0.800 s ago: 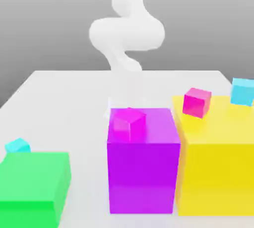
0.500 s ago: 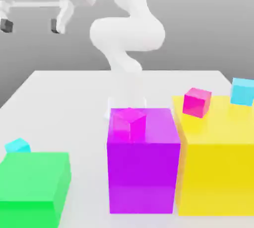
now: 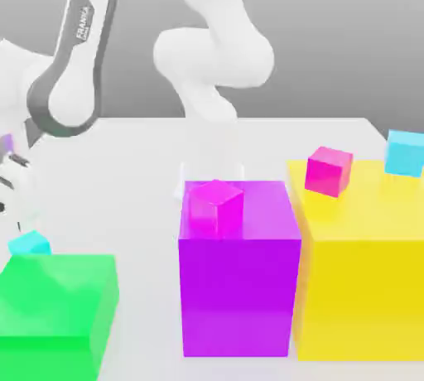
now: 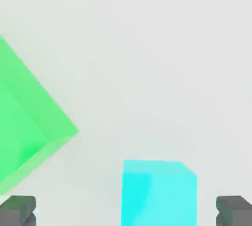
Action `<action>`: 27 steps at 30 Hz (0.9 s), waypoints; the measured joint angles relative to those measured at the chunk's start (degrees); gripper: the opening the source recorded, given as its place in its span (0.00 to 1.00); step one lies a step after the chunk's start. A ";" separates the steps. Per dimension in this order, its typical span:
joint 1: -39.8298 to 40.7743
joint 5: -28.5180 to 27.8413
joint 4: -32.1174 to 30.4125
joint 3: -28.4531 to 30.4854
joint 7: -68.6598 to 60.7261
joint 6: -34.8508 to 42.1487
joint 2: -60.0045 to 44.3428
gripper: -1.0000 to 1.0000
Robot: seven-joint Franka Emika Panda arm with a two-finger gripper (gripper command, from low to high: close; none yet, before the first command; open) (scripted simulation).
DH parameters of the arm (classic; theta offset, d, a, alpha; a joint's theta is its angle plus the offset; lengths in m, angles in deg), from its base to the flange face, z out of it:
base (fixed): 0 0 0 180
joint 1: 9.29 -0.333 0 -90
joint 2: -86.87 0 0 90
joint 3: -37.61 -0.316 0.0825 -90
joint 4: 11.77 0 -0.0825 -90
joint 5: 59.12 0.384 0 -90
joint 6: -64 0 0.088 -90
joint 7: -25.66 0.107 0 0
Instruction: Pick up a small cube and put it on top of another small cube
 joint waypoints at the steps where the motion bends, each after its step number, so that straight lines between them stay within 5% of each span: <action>1: 1.76 2.16 0.34 -2.07 -1.69 -1.45 -2.12 0.50; 4: 7.34 8.62 1.70 -8.91 -6.63 -6.02 -8.27 0.50; 5: 8.58 9.85 2.01 -10.41 -7.58 -7.00 -9.54 0.00; 12: 8.65 9.63 1.98 -10.45 -7.40 -6.88 -9.48 0.00; 18: 2.96 -3.27 -0.28 -2.69 1.59 0.74 1.09 0.00; 27: 0.04 -21.55 8.18 -3.61 -15.80 8.42 -0.45 0.00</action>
